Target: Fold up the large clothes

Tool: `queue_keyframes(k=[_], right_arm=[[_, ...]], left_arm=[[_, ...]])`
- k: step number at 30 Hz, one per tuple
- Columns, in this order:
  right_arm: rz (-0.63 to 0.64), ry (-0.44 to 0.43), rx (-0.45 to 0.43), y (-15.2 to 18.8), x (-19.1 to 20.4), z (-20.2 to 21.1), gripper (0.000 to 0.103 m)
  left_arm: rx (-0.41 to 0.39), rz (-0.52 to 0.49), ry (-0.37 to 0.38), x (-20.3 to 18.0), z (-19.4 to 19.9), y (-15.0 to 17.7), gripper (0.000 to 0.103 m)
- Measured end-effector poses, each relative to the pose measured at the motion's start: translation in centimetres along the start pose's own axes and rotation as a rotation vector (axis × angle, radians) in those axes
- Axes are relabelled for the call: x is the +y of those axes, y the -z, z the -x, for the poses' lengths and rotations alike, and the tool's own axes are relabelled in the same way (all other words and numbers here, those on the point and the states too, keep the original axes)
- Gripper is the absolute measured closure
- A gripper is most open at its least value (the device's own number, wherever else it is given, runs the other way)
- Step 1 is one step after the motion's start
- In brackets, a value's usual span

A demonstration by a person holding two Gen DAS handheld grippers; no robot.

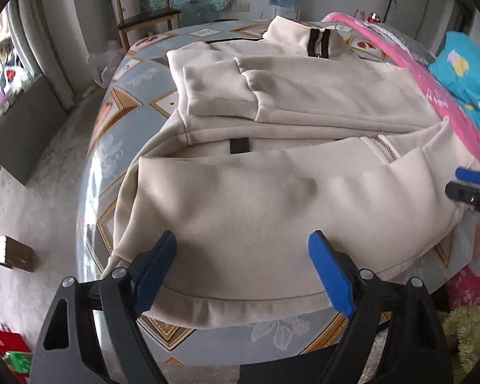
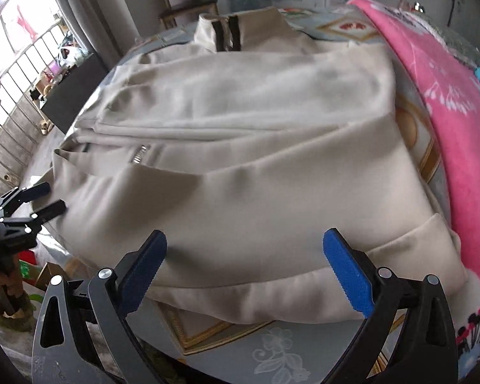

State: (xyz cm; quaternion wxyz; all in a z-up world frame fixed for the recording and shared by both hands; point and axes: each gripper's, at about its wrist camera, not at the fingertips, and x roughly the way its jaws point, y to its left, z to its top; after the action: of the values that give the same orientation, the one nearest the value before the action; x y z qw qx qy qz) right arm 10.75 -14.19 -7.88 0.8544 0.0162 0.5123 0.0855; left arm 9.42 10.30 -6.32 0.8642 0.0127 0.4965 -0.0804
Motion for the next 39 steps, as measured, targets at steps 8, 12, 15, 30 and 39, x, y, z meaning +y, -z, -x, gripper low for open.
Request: queue_keyframes(k=[8,12,15,30,39], right_arm=[[0.0,-0.12,-0.04,-1.2,0.5,1.8,0.008],[0.028,-0.19,-0.036,-2.5,2.7,1.5,0.008],[0.054,-0.218,-0.014,-3.2,4.4,0.8,0.014],[0.066,-0.164,0.064,-2.5,5.9,-1.8,0.098],[0.092,-0.14,-0.135,-5.3,7.1,3.3,0.099]], left_arm=[[-0.132,-0.004,0.054,0.3,2.9,-0.2,0.02],[-0.165,0.012,0.053,0.8,3.3,-0.9,0.02],[-0.184,0.027,0.131,0.7,3.7,-1.3,0.021],[-0.106,-0.173,0.06,-5.1,-0.4,-0.1,0.097],[-0.333,-0.189,0.01,-4.4,5.9,-3.0,0.102]])
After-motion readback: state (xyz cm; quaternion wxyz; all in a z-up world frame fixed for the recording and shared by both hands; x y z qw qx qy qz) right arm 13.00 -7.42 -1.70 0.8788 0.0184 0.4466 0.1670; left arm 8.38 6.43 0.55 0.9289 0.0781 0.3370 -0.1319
